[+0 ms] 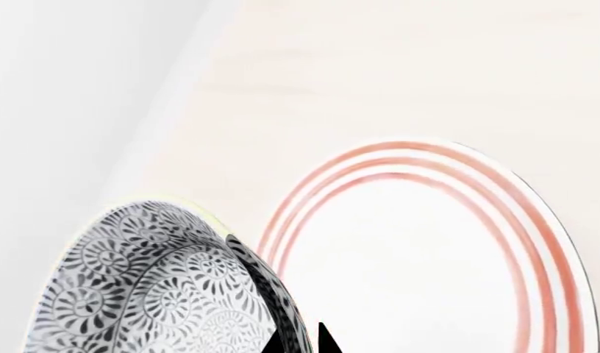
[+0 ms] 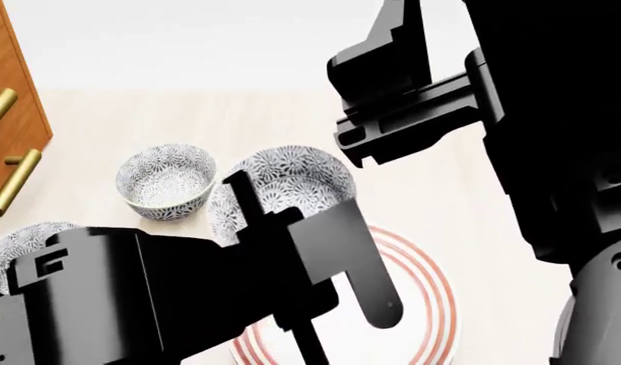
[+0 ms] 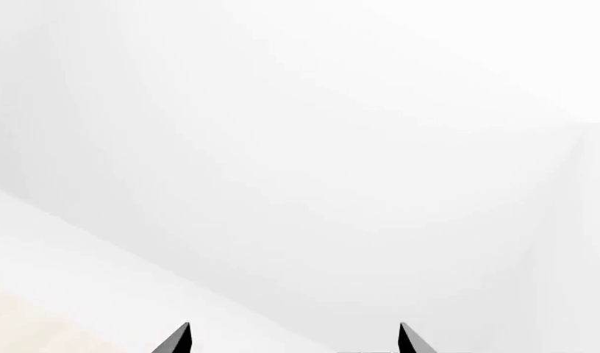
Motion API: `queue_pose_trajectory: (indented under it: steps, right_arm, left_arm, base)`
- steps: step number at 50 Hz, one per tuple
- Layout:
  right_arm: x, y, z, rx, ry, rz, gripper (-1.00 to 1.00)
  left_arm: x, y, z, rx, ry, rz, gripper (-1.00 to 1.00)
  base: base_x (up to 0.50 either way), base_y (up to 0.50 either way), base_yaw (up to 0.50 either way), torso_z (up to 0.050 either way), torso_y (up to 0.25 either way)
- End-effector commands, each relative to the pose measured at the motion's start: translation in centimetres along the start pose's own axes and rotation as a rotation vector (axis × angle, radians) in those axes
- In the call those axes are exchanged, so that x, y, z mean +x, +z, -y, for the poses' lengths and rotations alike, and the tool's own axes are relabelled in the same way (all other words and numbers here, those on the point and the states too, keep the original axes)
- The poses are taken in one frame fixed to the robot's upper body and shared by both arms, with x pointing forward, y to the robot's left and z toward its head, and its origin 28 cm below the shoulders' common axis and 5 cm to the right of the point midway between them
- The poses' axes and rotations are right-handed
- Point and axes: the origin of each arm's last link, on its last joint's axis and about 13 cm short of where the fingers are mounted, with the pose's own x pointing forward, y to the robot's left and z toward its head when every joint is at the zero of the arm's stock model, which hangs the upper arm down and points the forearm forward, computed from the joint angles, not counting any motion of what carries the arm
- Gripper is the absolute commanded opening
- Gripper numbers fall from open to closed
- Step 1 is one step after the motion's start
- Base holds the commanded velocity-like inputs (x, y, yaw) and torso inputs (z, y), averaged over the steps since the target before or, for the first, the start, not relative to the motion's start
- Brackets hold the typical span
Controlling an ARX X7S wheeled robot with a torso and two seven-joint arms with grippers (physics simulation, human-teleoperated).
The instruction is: Put the bowl at the front on the plate.
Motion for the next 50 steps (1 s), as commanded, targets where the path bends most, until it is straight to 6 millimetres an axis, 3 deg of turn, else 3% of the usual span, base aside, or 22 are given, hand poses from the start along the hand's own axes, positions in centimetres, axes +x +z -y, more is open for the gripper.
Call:
queue_pose_trajectory:
  steps: [1,13,50]
  right_arm:
    - [0.1,-0.2,-0.1,-0.008,0.0,-0.009,1.0]
    - [0.6,-0.6,-0.3,-0.002,0.014,-0.024,1.0]
    - [-0.5,-0.6,-0.2,-0.003,-0.004,-0.049,1.0]
  left_arm:
    - [1.1,0.5,-0.7,-0.01,0.008,-0.025,-1.0]
    - [1.0,1.5,-0.2,-0.02,-0.035,-0.006,-1.0]
    - [3.9,0.5,1.6,-0.01,-0.059,-0.021,-1.0]
  base:
    - [0.0,0.0,0.0,0.0,0.01]
    - [0.0,0.0,0.0,0.0,0.0]
    - [0.0,0.0,0.0,0.001,0.001]
